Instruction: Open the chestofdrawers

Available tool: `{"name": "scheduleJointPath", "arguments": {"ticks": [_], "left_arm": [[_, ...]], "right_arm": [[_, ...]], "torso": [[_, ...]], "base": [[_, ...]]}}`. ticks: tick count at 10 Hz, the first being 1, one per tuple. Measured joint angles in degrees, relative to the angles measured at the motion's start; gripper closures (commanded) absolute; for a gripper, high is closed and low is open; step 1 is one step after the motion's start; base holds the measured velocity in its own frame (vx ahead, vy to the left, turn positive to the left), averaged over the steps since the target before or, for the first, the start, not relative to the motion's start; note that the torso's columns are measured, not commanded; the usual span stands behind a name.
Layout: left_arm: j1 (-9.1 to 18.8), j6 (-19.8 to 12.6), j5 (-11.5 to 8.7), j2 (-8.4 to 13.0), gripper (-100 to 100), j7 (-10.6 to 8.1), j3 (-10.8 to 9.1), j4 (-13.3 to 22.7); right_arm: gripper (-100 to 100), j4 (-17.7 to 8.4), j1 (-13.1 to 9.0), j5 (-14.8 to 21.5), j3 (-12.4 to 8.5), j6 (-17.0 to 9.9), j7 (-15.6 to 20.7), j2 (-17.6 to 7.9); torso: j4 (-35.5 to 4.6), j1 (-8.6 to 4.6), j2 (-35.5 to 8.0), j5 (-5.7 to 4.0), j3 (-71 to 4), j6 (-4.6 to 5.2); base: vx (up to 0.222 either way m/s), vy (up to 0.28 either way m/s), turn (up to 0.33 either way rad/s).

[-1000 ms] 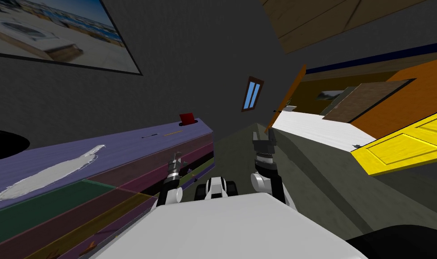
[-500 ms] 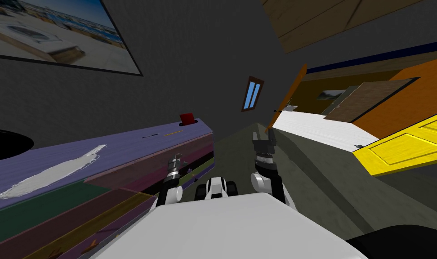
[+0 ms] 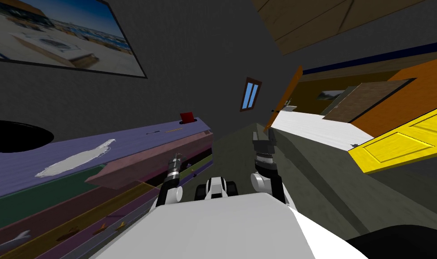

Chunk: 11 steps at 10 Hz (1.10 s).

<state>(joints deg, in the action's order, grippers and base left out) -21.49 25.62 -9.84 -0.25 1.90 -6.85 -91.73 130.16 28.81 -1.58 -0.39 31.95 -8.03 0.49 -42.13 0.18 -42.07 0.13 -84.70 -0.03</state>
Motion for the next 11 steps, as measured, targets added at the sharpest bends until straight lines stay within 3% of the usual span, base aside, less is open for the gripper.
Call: {"name": "scheduleJointPath", "arguments": {"ticks": [11], "left_arm": [[-2.5, -0.6, 0.3, -0.3, 100, 0.09, 1.23, -2.3]], "right_arm": [[0, 0.0, 0.0, 0.0, 0.0, 0.0, 0.0, 0.0]], "torso": [[0.0, -0.09, 0.1, 0.01, 0.0, 0.11]], "base": [[-0.14, -0.089, 0.014]]}}
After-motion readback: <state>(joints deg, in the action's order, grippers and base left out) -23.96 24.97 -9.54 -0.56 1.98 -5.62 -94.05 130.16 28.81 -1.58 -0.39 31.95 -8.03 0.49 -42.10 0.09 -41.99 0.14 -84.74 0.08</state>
